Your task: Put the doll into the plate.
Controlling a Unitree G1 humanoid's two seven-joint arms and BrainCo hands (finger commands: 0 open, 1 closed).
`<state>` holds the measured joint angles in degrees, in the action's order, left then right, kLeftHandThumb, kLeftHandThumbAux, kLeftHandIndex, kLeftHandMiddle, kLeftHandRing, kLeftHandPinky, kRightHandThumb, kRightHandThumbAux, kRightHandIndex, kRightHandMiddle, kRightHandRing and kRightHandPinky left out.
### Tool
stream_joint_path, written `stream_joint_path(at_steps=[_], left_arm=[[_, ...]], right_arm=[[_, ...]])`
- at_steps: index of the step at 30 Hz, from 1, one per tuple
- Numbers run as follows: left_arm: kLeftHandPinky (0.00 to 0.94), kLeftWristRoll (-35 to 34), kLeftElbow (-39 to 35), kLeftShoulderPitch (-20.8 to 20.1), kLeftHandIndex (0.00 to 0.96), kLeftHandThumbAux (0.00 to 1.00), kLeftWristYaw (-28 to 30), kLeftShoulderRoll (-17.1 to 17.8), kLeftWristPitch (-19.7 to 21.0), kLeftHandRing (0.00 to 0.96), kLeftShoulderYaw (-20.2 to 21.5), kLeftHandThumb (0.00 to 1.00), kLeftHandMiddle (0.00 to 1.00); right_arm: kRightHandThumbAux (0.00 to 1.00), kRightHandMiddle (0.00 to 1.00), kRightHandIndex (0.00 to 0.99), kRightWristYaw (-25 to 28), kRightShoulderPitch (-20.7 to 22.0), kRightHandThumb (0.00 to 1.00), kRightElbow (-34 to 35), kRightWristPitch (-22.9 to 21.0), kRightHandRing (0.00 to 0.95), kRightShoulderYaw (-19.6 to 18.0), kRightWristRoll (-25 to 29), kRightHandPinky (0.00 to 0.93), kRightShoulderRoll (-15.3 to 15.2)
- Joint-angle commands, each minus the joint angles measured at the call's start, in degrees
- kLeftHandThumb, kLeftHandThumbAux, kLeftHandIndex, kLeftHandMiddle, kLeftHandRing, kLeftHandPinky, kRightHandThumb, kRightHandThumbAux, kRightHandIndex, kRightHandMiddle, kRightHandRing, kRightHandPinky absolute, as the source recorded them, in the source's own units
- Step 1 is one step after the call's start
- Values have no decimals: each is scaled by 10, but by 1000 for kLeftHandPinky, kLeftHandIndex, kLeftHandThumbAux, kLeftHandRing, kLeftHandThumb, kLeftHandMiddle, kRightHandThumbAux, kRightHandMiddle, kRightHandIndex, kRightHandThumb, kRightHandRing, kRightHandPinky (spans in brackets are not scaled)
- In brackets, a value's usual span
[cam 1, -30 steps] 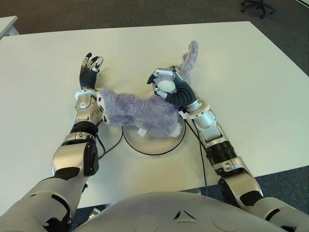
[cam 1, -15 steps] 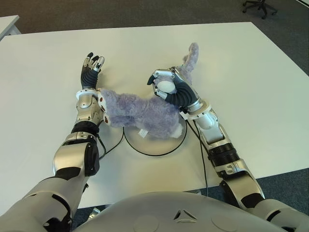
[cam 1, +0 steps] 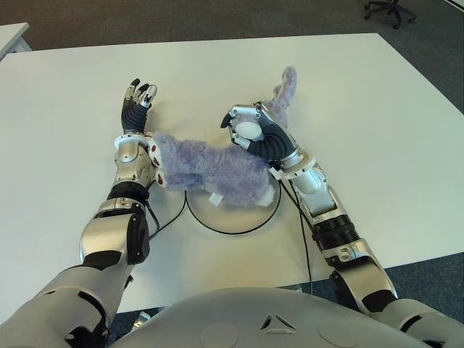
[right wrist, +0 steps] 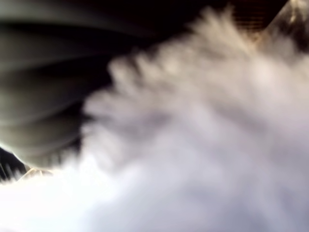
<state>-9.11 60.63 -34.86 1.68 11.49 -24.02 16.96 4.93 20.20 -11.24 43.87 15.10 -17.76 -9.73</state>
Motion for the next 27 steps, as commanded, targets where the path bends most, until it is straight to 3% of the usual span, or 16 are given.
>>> stream_joint_path(at_steps=[1, 19, 27], left_arm=[[41, -1, 23, 43, 60, 516, -8, -21, 25, 128, -1, 0, 156], [60, -2, 20, 41, 69, 519, -6, -20, 27, 115, 0, 0, 139], [76, -3, 22, 39, 63, 506, -6, -20, 28, 139, 1, 0, 158]], right_arm=[[710, 876, 439, -1, -30, 713, -21, -3, 874, 8, 1, 880, 6], [710, 881, 439, -25, -23, 712, -52, 3, 881, 12, -29, 880, 0], [711, 876, 439, 2, -18, 710, -57, -15, 873, 21, -12, 868, -7]])
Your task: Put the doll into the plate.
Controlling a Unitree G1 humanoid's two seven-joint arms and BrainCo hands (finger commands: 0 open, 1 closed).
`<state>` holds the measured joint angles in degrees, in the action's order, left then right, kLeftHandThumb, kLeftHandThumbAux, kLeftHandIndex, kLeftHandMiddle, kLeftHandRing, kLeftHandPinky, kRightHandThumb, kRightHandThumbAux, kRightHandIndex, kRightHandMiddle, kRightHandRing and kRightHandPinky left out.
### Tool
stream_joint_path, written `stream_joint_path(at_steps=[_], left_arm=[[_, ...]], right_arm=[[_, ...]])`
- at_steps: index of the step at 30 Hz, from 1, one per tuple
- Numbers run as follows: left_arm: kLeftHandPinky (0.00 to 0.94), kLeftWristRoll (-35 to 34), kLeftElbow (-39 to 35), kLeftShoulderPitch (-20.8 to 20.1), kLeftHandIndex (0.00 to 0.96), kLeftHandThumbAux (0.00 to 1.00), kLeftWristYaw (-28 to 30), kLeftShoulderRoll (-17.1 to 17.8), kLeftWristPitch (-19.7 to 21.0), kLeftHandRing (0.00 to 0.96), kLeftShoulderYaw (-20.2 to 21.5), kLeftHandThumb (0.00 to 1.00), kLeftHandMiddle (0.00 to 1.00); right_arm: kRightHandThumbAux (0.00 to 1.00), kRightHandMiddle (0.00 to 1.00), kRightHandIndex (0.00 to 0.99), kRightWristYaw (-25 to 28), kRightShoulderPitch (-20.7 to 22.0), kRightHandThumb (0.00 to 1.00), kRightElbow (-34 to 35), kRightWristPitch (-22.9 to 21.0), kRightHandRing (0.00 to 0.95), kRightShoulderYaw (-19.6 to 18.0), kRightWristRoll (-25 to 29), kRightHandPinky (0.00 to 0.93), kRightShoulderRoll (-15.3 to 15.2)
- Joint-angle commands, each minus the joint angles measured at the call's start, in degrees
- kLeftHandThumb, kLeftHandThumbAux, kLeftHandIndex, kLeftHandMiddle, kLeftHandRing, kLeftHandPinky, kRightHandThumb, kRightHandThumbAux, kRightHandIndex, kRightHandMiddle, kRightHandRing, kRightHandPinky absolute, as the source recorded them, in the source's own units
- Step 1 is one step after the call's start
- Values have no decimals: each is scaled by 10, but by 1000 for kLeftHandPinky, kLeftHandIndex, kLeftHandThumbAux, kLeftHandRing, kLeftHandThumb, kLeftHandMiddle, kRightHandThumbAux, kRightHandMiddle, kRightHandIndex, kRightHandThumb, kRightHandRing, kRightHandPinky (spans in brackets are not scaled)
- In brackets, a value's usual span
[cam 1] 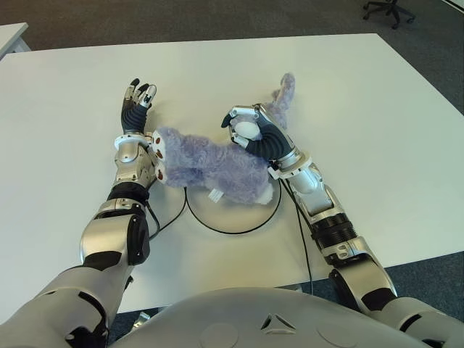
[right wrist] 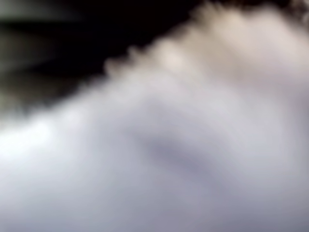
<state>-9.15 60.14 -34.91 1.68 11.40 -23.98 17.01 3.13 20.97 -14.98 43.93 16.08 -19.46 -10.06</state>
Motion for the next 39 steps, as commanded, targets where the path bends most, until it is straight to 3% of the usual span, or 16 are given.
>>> stream_joint_path(at_steps=[1, 39], left_arm=[[76, -3, 27, 39, 63, 506, -6, -19, 27, 139, 0, 0, 159], [59, -1, 32, 31, 49, 501, -11, -18, 29, 138, 0, 0, 159]], right_arm=[[711, 876, 439, 24, -25, 710, -20, -19, 872, 12, 7, 867, -4], [712, 872, 439, 69, -12, 707, -21, -84, 870, 25, -4, 873, -25]])
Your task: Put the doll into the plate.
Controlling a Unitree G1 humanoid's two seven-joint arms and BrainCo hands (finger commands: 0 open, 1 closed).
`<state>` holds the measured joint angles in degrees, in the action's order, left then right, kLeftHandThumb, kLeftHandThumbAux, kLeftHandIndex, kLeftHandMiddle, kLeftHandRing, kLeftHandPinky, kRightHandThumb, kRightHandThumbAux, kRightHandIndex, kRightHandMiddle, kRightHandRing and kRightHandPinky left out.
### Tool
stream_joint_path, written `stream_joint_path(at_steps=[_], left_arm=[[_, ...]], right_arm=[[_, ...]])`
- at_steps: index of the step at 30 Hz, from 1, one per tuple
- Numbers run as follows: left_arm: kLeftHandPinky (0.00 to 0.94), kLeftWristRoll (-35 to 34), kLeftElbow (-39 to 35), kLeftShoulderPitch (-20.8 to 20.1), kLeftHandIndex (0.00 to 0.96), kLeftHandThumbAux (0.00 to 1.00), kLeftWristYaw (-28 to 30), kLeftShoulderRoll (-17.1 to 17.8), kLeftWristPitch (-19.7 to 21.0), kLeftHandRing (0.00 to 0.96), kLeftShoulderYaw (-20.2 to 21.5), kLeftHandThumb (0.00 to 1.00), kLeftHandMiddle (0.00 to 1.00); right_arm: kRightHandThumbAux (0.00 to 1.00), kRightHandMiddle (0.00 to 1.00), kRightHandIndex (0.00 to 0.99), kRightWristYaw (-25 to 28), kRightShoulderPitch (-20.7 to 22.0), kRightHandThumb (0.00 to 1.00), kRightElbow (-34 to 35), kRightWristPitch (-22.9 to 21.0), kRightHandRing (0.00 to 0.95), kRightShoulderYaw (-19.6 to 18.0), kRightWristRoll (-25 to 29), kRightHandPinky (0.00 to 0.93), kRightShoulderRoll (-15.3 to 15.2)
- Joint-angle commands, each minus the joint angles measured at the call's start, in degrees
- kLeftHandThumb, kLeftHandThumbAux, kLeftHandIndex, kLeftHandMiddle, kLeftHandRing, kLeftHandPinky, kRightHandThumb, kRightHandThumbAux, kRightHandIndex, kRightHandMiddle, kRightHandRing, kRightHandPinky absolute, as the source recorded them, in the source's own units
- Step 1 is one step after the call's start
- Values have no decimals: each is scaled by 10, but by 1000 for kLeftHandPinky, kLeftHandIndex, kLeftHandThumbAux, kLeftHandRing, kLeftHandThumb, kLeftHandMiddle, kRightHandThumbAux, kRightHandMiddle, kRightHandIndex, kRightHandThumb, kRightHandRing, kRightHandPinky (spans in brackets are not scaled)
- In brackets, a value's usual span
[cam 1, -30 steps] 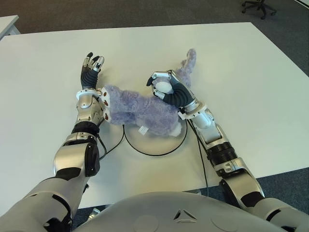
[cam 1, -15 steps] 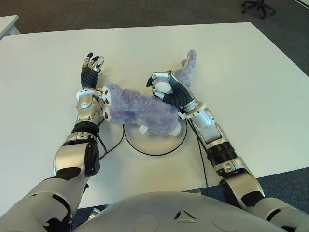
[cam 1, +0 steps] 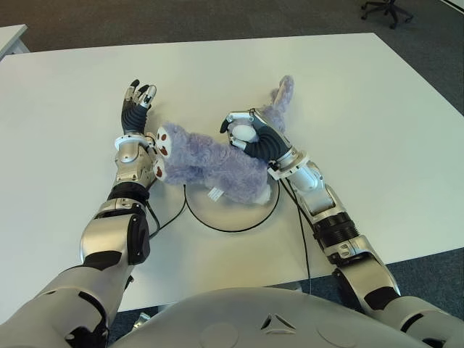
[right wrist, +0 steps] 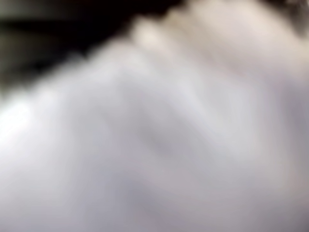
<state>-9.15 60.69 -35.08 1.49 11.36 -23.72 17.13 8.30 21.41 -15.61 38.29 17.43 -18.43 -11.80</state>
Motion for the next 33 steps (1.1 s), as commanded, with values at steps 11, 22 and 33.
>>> stream_joint_path(at_steps=[11, 22, 33], left_arm=[[75, 0, 25, 33, 65, 505, -12, -19, 27, 141, -2, 0, 164], [53, 1, 24, 33, 60, 508, -12, -19, 28, 130, -2, 0, 152], [68, 1, 24, 33, 55, 503, -11, -19, 29, 129, -3, 0, 150]], right_arm=[[711, 881, 438, 24, -22, 707, 0, -55, 873, 13, -16, 873, -10], [710, 867, 439, 31, -24, 709, 12, -75, 865, 16, -16, 865, -13], [710, 851, 439, 52, -17, 698, -19, -40, 854, 24, 14, 853, -12]])
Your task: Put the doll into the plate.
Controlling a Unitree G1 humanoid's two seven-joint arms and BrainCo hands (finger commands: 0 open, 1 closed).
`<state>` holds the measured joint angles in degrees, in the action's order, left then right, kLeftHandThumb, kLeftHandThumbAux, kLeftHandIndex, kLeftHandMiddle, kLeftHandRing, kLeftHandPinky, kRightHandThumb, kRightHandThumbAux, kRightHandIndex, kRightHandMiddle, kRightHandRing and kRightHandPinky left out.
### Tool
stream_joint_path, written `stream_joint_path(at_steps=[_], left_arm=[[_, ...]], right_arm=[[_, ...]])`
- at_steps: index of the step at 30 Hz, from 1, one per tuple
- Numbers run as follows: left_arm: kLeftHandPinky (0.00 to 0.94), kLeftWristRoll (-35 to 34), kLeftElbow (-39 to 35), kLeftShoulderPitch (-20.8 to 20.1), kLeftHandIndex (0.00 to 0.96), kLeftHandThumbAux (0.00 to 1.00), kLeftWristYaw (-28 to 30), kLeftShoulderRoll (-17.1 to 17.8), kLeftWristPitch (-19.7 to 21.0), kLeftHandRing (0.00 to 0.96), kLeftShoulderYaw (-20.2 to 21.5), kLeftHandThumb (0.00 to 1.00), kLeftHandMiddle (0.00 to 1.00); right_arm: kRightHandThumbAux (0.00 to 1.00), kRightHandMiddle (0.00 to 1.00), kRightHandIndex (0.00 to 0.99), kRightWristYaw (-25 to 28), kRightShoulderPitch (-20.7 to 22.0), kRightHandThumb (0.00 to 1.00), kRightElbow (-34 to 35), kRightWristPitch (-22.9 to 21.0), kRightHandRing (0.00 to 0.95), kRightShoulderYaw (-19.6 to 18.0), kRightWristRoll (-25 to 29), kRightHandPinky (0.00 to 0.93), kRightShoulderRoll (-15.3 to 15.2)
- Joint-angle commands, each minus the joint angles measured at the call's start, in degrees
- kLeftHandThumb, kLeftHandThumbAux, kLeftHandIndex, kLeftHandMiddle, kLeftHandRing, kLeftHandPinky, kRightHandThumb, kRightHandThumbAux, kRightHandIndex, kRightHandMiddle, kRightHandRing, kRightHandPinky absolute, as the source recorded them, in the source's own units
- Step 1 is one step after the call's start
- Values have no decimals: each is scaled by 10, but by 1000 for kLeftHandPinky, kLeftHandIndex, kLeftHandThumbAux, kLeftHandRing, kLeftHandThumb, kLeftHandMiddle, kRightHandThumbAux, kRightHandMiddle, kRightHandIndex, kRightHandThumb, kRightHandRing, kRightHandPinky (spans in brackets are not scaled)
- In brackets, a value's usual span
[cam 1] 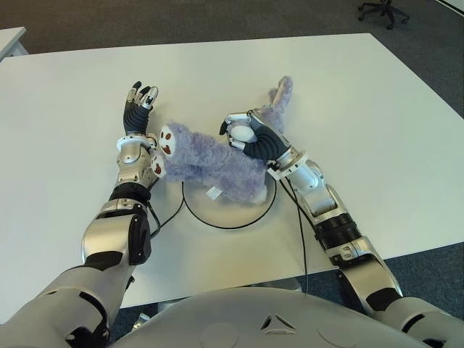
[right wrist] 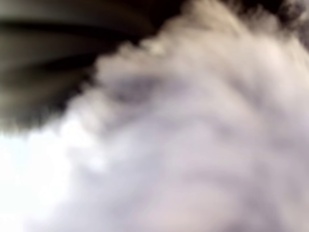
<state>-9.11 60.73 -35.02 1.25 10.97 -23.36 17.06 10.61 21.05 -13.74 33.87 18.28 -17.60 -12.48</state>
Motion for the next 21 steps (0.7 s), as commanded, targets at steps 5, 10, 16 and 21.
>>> stream_joint_path(at_steps=[5, 10, 16, 21], left_arm=[[85, 0, 23, 33, 65, 512, -9, -16, 25, 134, -1, 0, 153], [113, 0, 23, 33, 74, 515, -9, -16, 24, 142, -1, 0, 157], [94, 0, 23, 33, 67, 516, -7, -16, 22, 140, -2, 0, 150], [81, 1, 23, 33, 65, 522, -8, -16, 22, 135, -2, 0, 151]], right_arm=[[711, 836, 438, 40, -5, 689, -56, 27, 836, 19, 17, 827, -8], [711, 810, 438, 40, 2, 686, -71, 44, 804, 21, 14, 790, -8], [712, 781, 437, 40, 6, 685, -81, 52, 774, 22, 11, 777, -8], [713, 774, 437, 40, 7, 685, -83, 49, 764, 22, 9, 756, -9]])
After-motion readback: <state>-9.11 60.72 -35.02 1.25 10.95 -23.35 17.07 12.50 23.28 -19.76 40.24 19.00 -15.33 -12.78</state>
